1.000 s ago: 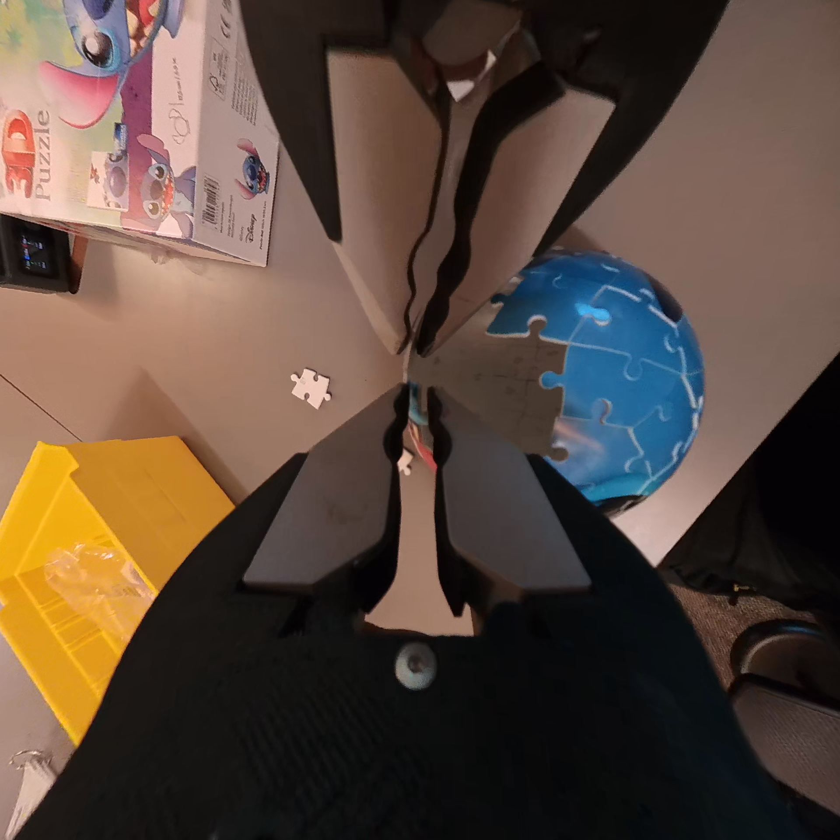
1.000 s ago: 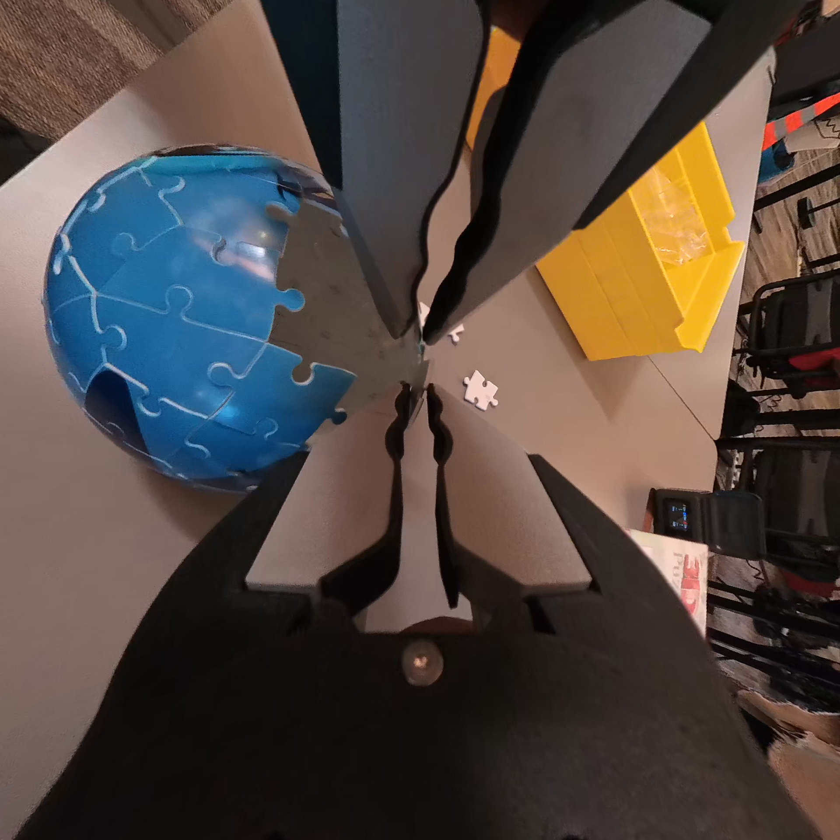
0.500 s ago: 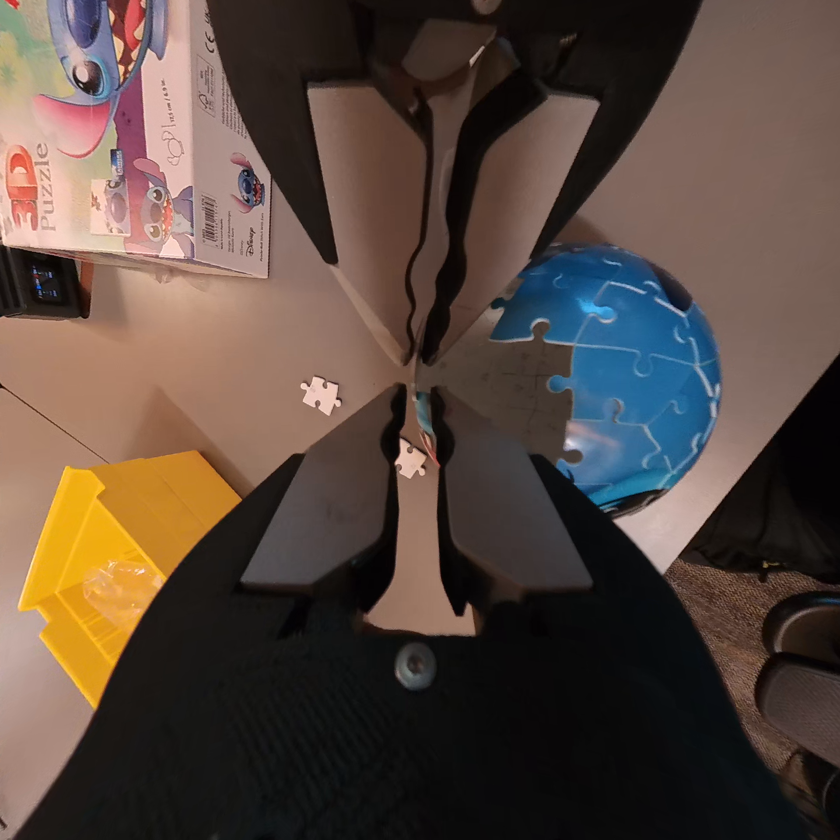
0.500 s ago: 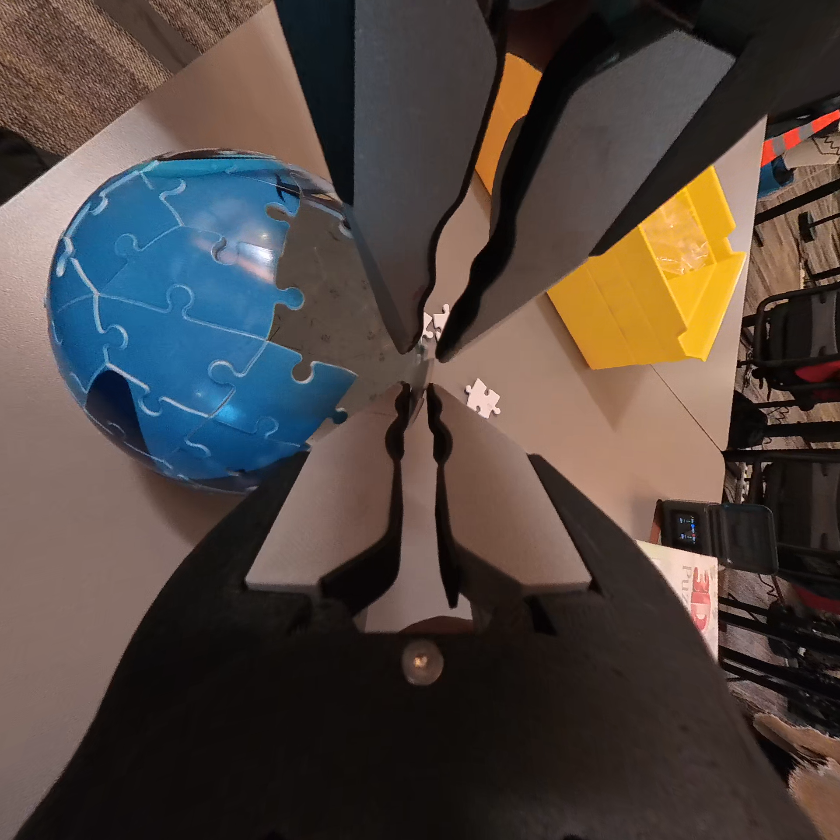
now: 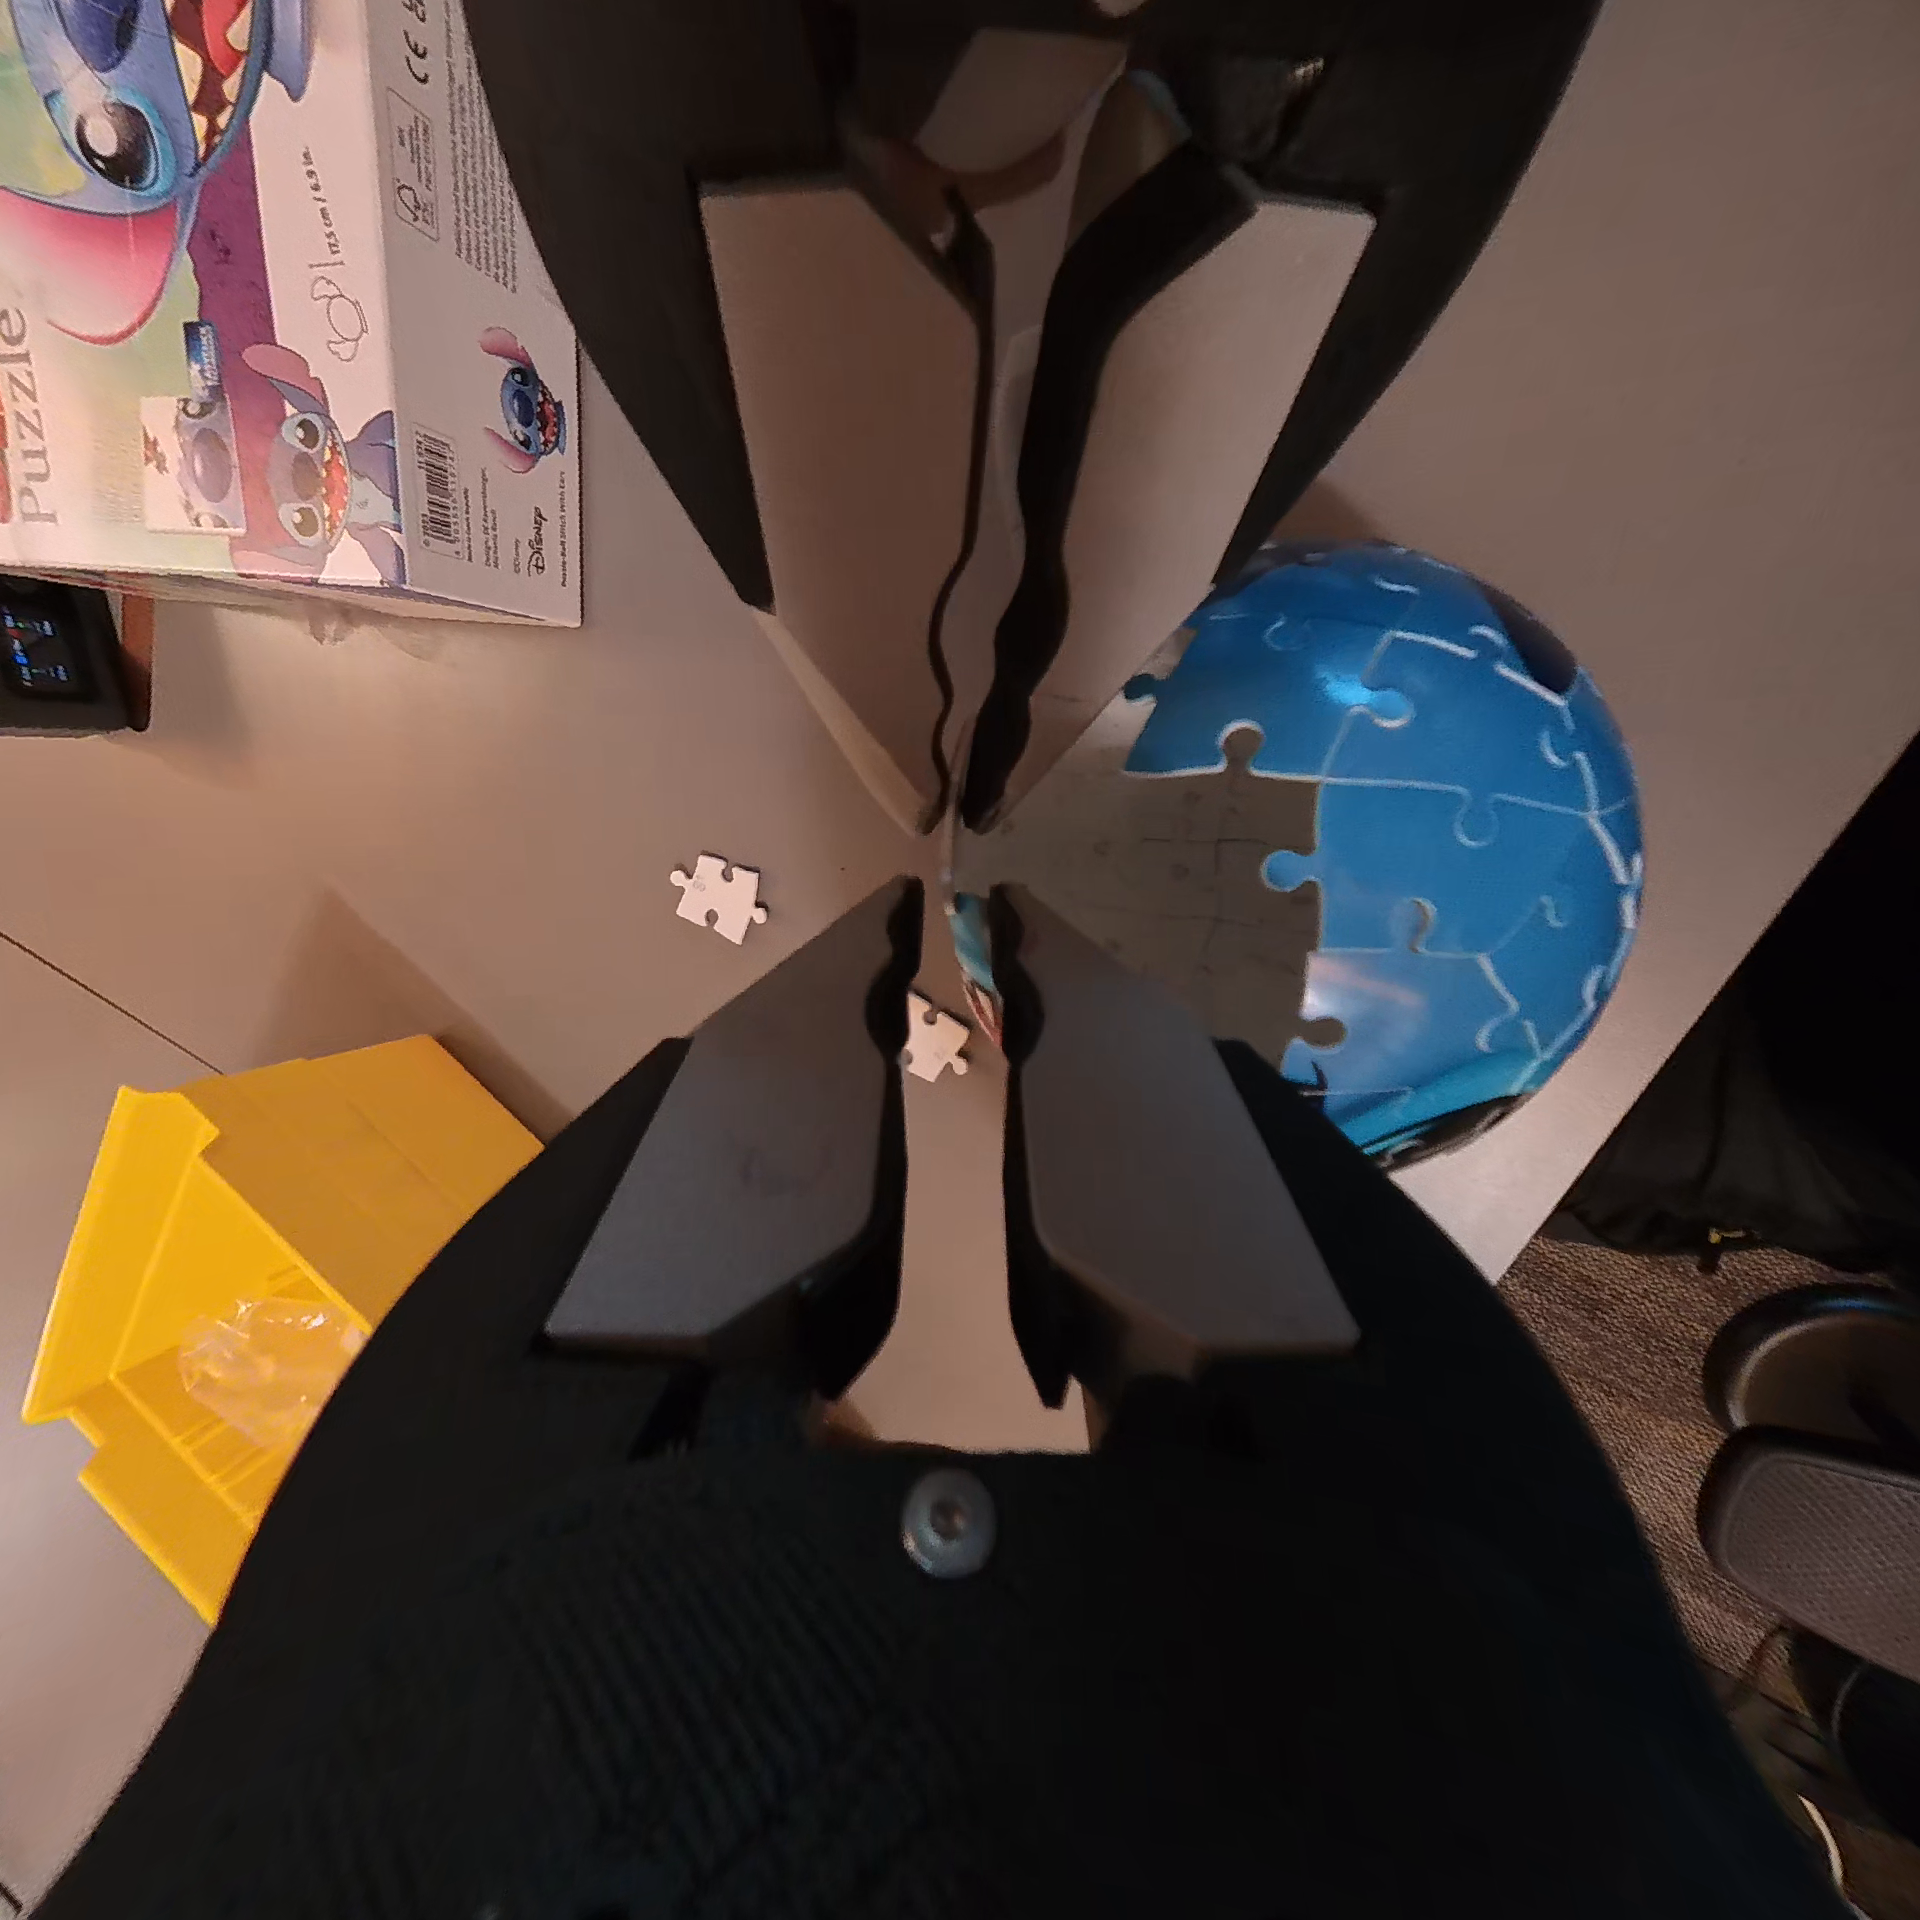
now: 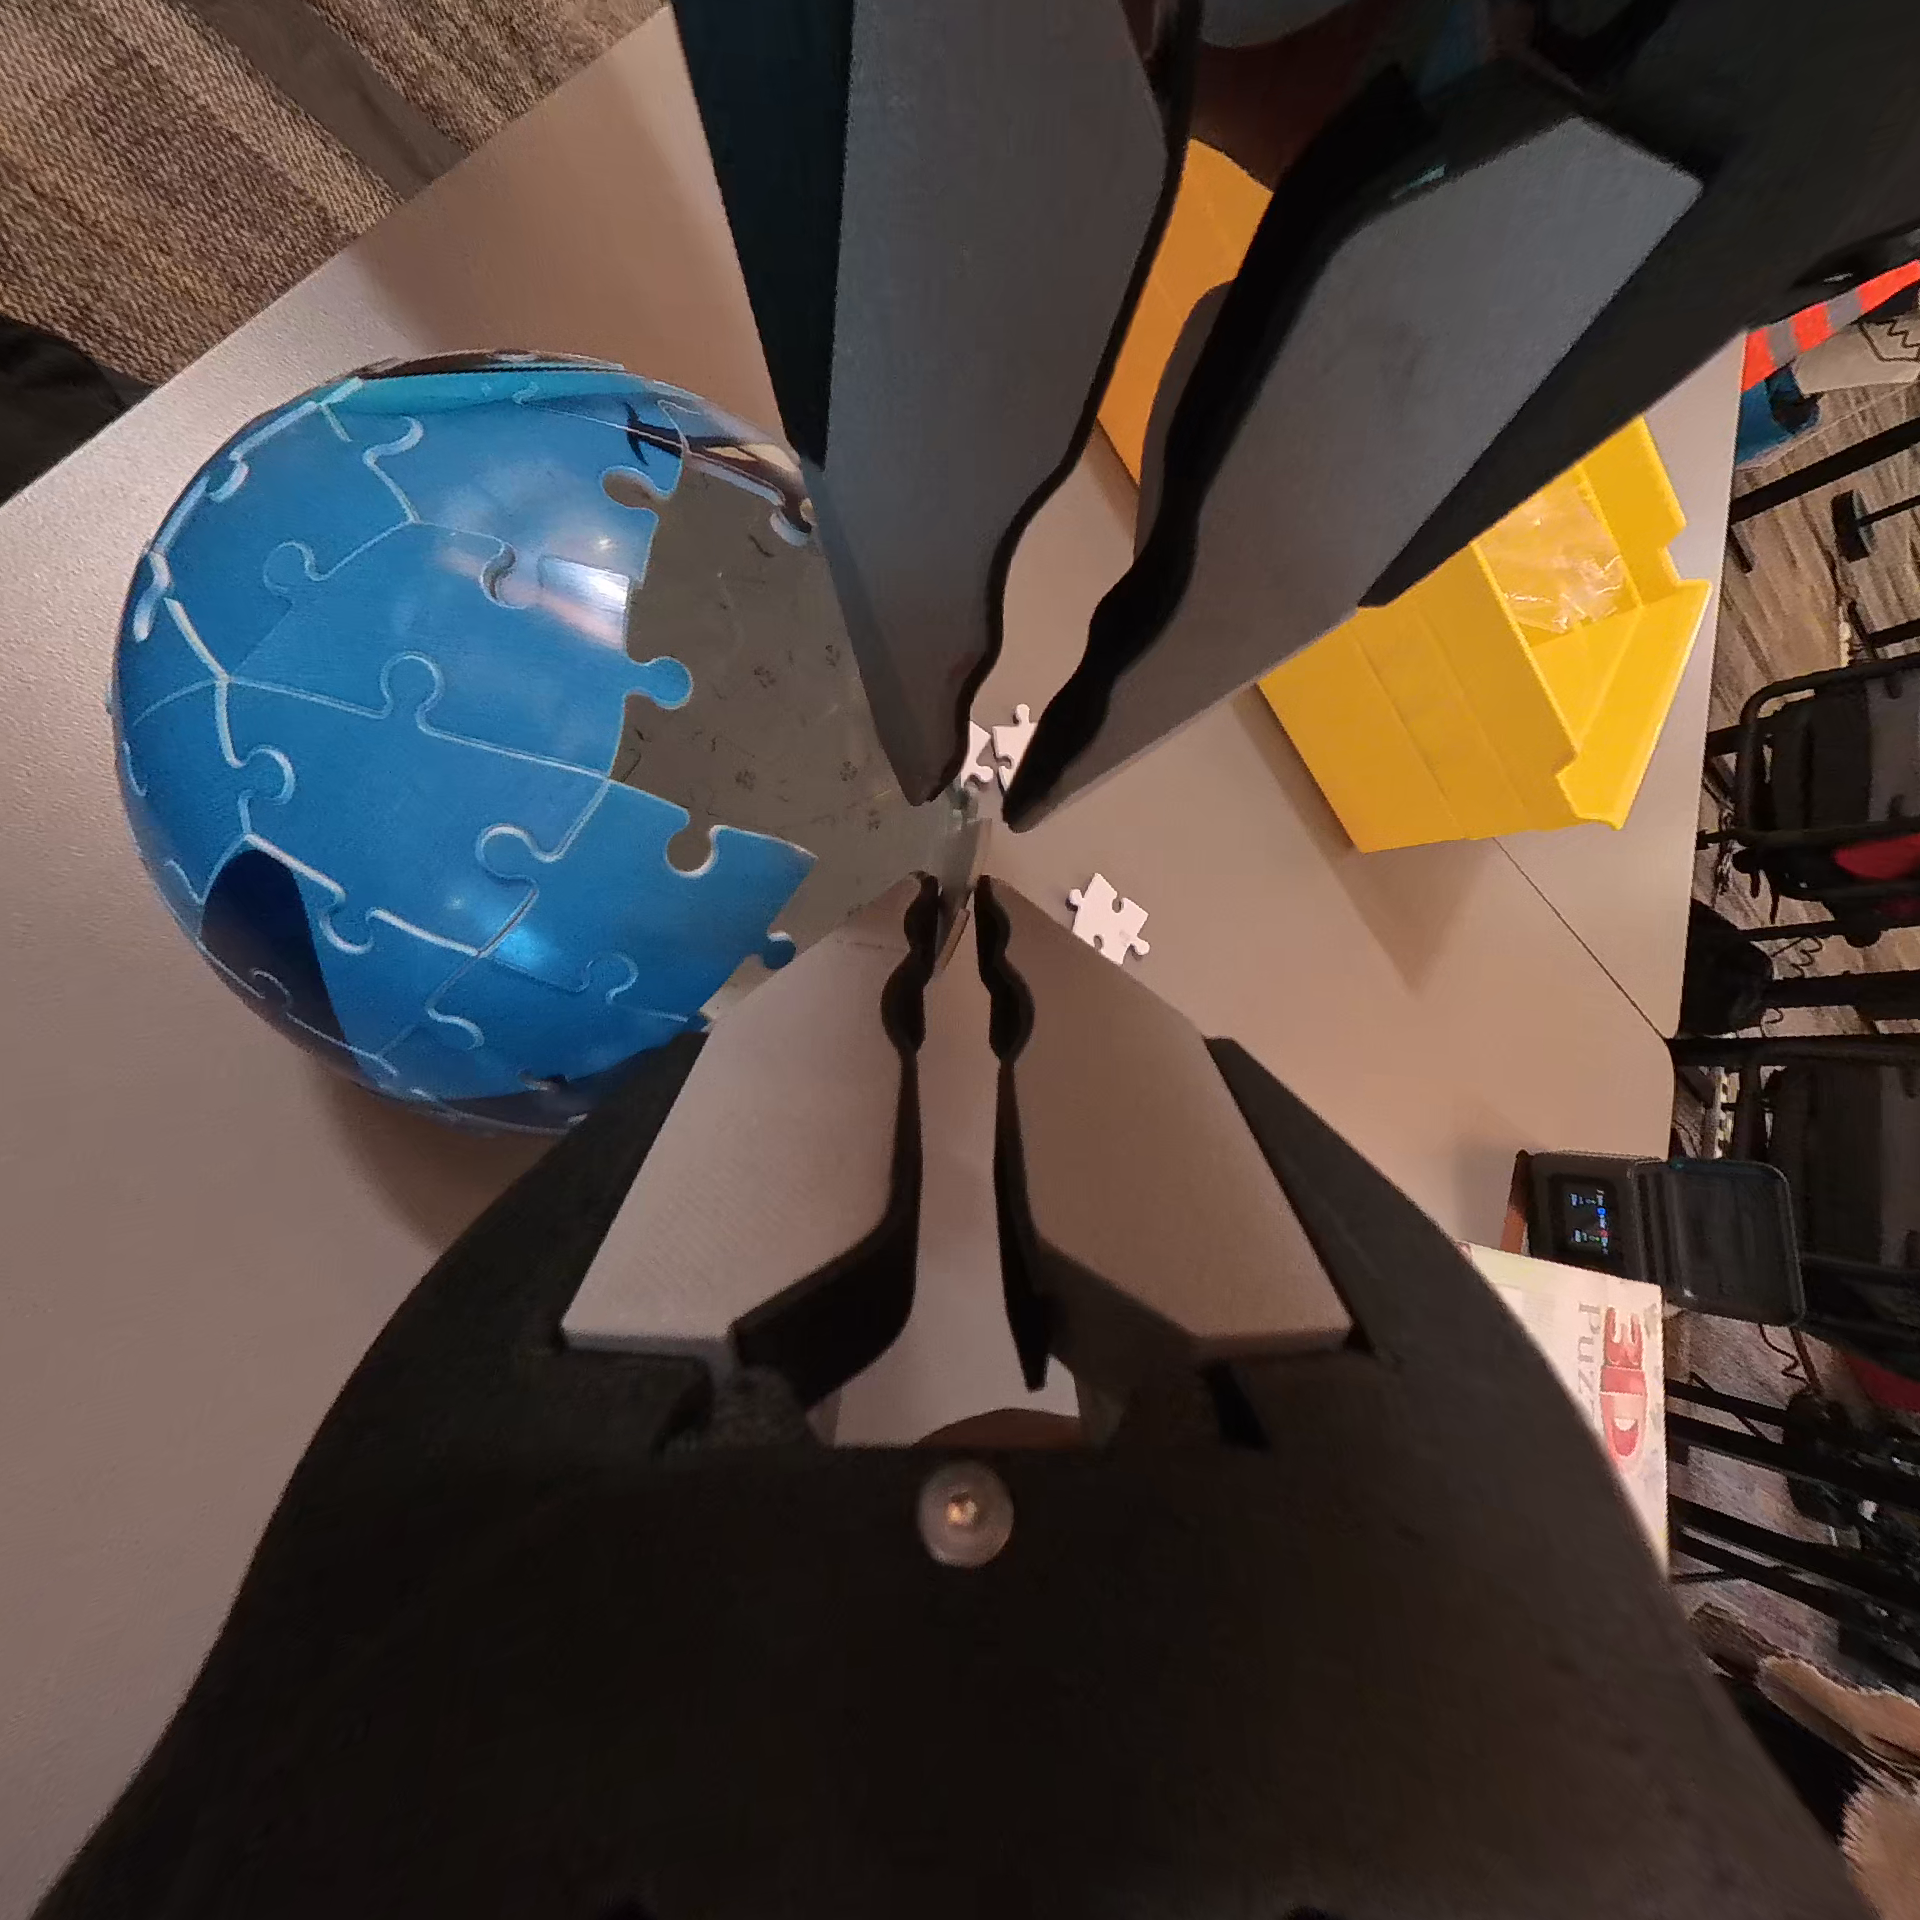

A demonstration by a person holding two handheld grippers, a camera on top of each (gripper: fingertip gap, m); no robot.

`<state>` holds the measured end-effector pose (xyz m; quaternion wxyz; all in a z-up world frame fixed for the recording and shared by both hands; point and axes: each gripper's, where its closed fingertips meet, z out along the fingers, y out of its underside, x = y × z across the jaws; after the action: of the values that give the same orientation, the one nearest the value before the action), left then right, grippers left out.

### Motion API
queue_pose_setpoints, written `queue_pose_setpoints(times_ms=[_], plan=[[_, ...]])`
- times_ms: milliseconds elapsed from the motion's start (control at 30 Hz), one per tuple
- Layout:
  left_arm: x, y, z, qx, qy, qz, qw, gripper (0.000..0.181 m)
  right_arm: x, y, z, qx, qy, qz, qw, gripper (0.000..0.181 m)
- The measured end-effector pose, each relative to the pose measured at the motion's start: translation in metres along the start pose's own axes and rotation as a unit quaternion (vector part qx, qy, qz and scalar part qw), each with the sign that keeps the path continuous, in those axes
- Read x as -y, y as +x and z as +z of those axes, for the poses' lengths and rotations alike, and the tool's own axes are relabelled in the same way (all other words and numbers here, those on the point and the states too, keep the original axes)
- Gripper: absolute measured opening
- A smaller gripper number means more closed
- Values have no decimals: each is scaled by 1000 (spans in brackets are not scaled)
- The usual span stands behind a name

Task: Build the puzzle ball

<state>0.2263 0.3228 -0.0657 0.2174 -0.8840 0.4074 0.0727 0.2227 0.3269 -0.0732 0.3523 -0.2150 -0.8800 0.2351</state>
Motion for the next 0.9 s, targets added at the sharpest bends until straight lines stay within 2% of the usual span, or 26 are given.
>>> queue_pose_setpoints(times_ms=[333, 467, 900], plan=[[-5, -1, 6, -6, -28, -67, 997, 13, 0, 0, 1, 6, 9, 16, 1000, 4], [-4, 2, 7, -8, -23, -64, 998, 7, 0, 0, 1, 2, 11, 10, 1000, 4], [-5, 2, 7, 2, -6, -44, 999, 6, 0, -3, 2, 30, 23, 52, 998, 4]])
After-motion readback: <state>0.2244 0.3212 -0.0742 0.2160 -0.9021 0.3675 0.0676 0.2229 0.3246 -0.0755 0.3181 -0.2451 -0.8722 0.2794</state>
